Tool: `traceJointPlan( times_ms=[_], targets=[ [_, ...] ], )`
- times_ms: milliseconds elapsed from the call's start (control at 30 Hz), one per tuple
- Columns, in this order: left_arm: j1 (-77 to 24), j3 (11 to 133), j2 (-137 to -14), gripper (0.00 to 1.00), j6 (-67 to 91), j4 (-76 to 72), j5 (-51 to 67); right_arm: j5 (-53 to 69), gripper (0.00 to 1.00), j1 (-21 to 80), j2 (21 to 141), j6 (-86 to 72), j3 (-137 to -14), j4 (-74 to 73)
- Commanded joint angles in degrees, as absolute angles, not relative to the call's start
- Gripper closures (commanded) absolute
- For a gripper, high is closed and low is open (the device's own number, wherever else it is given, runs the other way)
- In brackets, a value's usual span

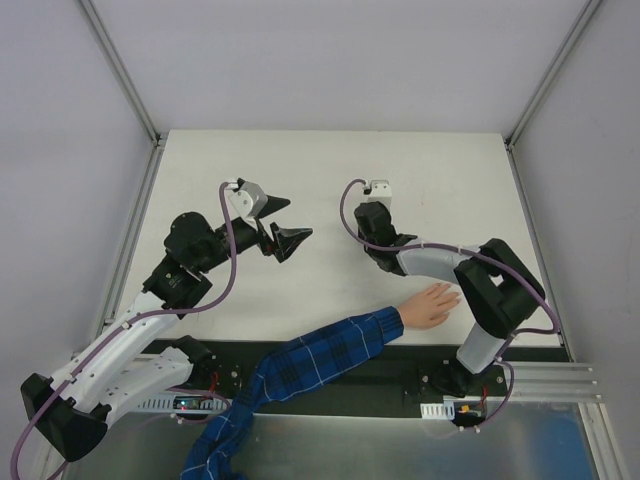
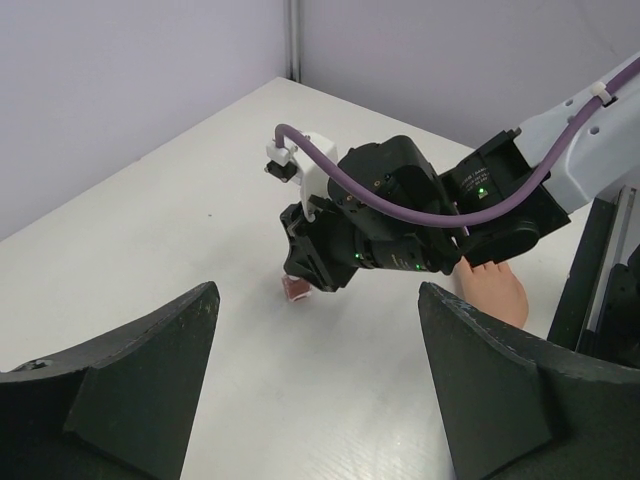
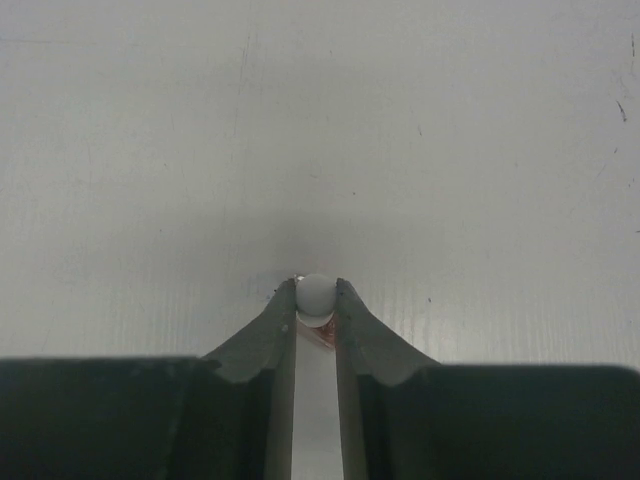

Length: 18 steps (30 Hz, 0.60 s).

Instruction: Paint the nails

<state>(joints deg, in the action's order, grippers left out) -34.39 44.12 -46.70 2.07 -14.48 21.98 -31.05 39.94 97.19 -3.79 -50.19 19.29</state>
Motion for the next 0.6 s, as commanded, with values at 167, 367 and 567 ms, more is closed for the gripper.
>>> traceJointPlan(
  times_ms=[167,367,567],
  targets=[
    [-34.01,44.21,-45.61,0.20,2.73,-17.23,21.71,-30.06,0.52,40.16,96.16,-4.49,-53.44,18.72],
    [-33.93,44.12,-45.00,0.20,2.46,-16.96,20.04,-32.61,0.31,41.75,84.76,-3.51,-59.58,2.67],
    [-33.93,42.72,-45.44,0.19,6.23,-19.15,15.74,-25.52,0.22,41.40,69.20,-4.83,-61.44,-18.69]
  ],
)
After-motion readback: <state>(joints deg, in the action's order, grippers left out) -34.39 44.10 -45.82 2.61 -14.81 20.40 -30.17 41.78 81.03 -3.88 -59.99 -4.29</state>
